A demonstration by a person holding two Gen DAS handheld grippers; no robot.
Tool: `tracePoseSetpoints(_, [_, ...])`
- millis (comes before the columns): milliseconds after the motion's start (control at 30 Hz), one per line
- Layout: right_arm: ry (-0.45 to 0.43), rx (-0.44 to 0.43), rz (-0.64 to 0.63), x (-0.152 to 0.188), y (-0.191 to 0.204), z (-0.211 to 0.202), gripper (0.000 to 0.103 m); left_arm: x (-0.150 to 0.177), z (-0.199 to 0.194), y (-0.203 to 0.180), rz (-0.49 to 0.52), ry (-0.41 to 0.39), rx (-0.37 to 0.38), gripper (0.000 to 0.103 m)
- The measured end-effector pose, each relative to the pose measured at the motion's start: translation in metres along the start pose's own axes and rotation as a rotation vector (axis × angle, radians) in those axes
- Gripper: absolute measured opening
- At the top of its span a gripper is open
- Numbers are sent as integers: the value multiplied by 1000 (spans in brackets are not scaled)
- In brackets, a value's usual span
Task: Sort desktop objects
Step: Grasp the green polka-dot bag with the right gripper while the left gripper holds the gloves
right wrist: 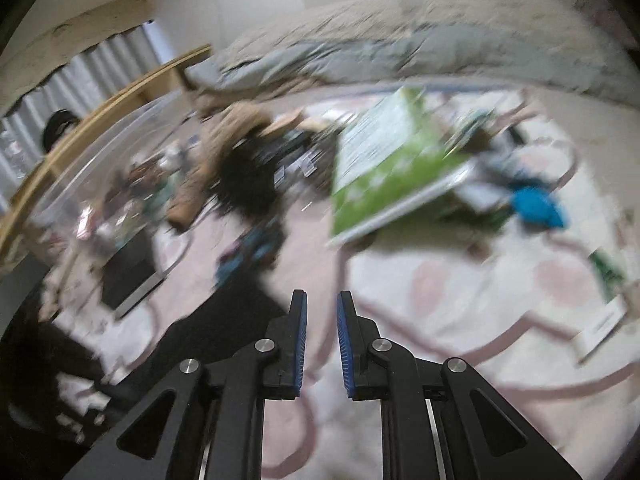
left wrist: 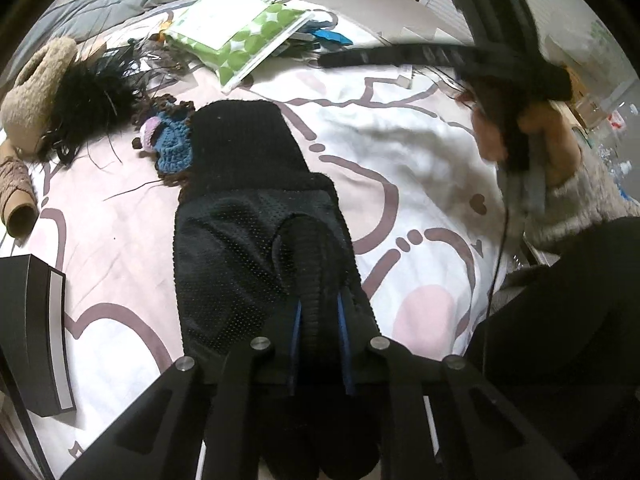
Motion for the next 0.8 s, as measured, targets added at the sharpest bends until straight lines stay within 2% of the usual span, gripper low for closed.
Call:
tracePoseSetpoints(67, [-28,42,-41,-17,-7,3,16,0,1,0,-3,-2,4,16])
tracePoseSetpoints(133, [-37,97,-82,-30,-14,9,44,-1,1,2,-10,-4,10,16])
tracePoseSetpoints(167, [-42,127,-106,-37,-17,13,68,-1,2,2,-12,-5,14,16])
tracePoseSetpoints(200, [-52,142,-129,-44,-18,17,70,-1,2,3,-14,-6,16,16])
tracePoseSetpoints(367, [-44,237,-247,-65,-21,48,71,0,3,5,-31,-4,35,16])
tracePoseSetpoints(433, [-42,282,-297,-70,-22,63,86,1,3,5,-33,-3,41,16])
tracePoseSetpoints(467, [-42,301,-329,-73,-22,71,101,1,4,5,-30,-3,44,16])
tracePoseSetpoints(633, [-58,367,-423,-83,-17,97,103,2,5,6,-36,-6,63,16])
tracePoseSetpoints(800, [28,385,-475,-73,-14,123,103,3,5,8,-38,-6,82,16])
Point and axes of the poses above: each gripper's, at about its wrist camera, not at the fingertips, and z roughly the way its jaws point, y to its left, x to its underside, the point moved 9 cm from there along z, roughly the way its jaws point, and after that the axes turned 9 degrees about -y, right-handed, at the moved point
